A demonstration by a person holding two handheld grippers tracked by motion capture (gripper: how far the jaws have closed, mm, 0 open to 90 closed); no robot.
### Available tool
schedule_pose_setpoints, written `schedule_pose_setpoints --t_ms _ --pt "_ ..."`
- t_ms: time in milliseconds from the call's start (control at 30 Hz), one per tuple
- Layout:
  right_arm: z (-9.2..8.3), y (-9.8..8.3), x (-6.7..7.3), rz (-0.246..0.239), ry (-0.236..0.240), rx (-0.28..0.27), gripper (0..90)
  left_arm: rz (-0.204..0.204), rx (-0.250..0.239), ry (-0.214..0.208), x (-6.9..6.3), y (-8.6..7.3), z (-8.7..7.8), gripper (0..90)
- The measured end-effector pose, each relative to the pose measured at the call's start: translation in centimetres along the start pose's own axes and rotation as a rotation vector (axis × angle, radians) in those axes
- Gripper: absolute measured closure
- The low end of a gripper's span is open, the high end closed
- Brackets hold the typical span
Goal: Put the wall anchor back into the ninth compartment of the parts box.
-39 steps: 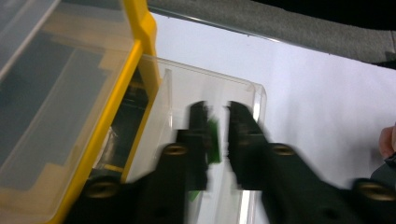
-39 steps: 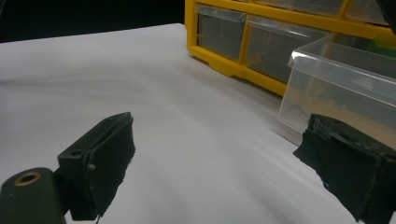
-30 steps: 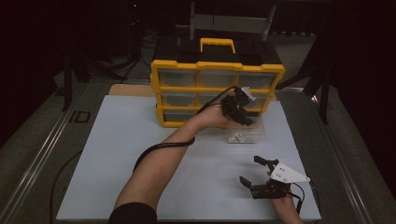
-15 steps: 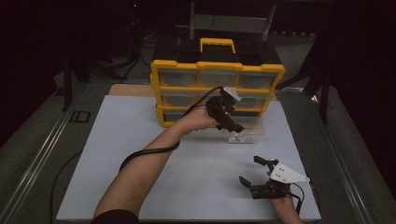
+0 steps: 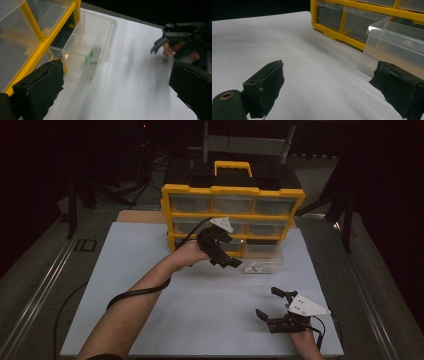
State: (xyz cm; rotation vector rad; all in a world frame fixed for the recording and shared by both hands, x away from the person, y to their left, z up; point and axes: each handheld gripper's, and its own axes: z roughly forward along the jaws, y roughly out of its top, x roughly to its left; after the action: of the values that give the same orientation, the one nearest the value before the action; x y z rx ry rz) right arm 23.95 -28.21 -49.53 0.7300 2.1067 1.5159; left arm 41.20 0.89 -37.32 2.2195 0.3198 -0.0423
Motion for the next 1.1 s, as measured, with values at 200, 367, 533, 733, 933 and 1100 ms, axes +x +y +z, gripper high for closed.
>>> schedule_pose_setpoints --t_ms 200,367,533,733,933,1100 --pt "0.0 0.0 0.0 -0.003 0.000 -0.002 9.0 -0.005 -0.027 0.006 -0.4 -1.9 -2.1 0.2" --pt "0.0 0.0 0.0 -0.004 0.000 -0.005 9.0 -0.014 -0.032 0.026 -1.0 -3.5 -3.7 0.2" --pt "0.0 0.1 0.1 -0.003 -0.001 -0.009 9.0 -0.017 -0.031 0.048 -1.8 -5.3 -5.1 0.2" --pt "0.0 0.1 0.1 -0.006 0.001 -0.008 9.0 -0.019 -0.064 0.061 -2.7 -6.6 -6.4 0.2" --pt "-0.1 0.1 0.1 -0.006 -0.002 -0.011 9.0 -0.018 -0.065 0.079 -3.6 -8.4 -7.3 0.2" --pt "0.0 0.1 0.1 -0.006 -0.002 -0.010 9.0 -0.038 -0.071 0.078 -4.3 -10.6 -7.9 0.2"
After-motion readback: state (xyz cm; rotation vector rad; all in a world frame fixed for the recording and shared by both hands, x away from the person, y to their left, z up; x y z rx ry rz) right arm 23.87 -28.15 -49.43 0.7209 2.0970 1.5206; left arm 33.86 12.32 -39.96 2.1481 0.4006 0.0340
